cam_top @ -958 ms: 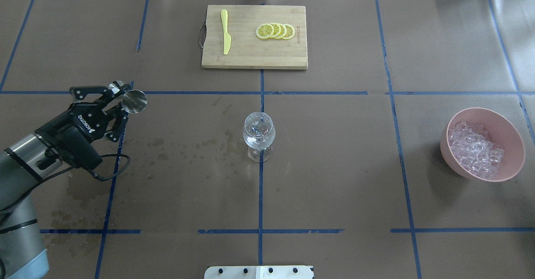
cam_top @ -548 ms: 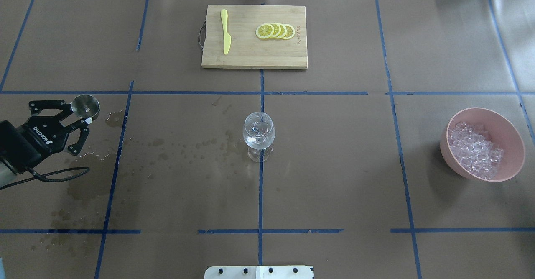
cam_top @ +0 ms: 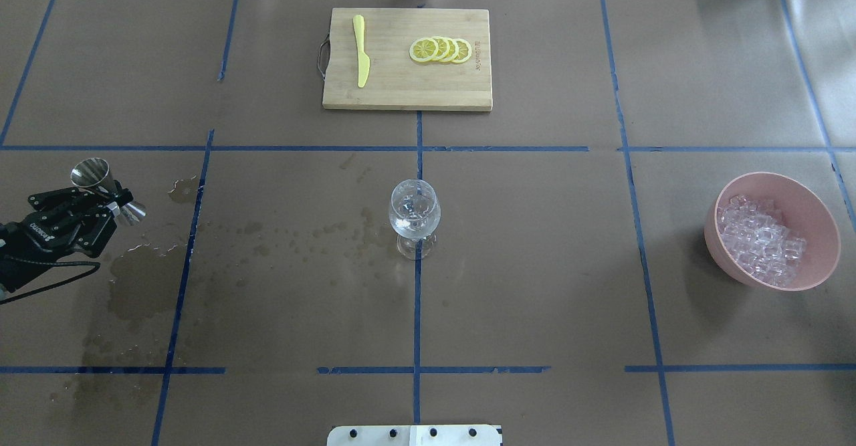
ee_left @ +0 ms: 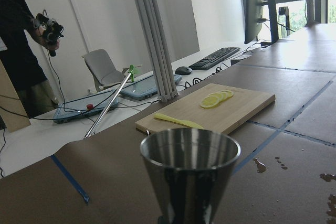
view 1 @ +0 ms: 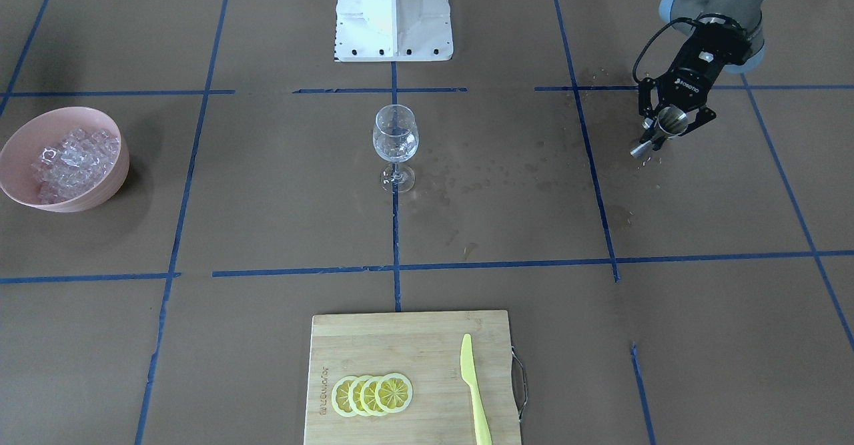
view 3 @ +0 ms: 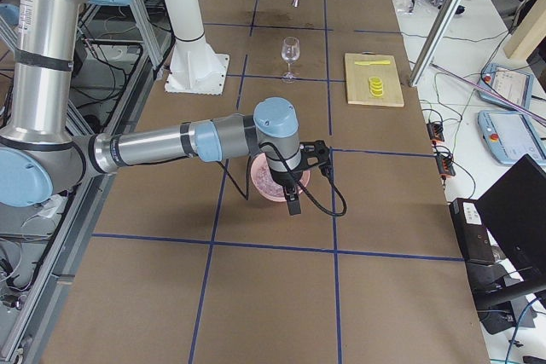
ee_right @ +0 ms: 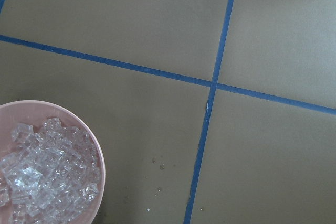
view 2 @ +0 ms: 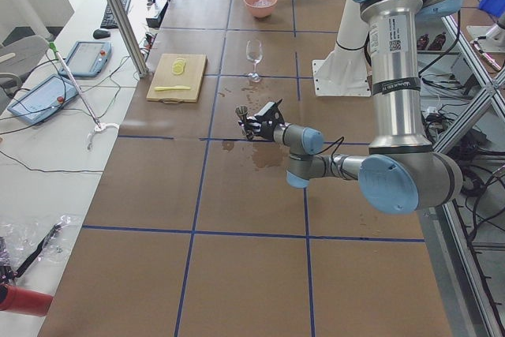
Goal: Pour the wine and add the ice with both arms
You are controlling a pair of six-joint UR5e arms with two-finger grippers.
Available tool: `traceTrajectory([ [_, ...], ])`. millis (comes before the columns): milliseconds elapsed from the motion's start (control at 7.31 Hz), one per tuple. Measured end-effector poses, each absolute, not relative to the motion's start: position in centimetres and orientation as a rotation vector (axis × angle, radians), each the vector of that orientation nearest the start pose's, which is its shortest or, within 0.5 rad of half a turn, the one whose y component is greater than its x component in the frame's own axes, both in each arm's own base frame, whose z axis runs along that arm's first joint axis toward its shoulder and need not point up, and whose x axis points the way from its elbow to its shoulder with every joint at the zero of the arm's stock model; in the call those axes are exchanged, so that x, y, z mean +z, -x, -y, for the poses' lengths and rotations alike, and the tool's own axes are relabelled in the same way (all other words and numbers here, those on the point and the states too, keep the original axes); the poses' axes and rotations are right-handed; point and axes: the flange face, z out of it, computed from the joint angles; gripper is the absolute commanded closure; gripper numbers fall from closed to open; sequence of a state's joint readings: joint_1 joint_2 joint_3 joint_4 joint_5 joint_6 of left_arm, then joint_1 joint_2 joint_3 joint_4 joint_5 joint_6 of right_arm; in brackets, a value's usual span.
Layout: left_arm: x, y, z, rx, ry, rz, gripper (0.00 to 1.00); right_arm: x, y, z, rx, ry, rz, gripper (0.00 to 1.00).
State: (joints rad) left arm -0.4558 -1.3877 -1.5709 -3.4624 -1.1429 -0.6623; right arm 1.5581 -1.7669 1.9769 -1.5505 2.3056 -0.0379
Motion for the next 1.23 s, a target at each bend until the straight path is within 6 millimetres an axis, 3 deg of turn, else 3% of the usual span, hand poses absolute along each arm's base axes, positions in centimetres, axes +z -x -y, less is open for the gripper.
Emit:
traceTrajectory([
  [411, 56.2, -28.3, 31.7, -0.126, -1.267, -1.075, 1.0, 54.6, -6.1, 41.6, -0.133, -0.231, 0.729, 0.0],
  [821, 57.0, -33.0, 28.6, -0.209, -1.272, -1.04, 1.0, 54.5, -6.1, 41.6, -0.133, -0.232, 0.729, 0.0],
  [1232, 58.0, -35.1, 26.3, -0.198, -1.269, -1.008, 1.0, 54.6, -6.1, 41.6, -0.132, -0.23, 0.729, 0.0],
])
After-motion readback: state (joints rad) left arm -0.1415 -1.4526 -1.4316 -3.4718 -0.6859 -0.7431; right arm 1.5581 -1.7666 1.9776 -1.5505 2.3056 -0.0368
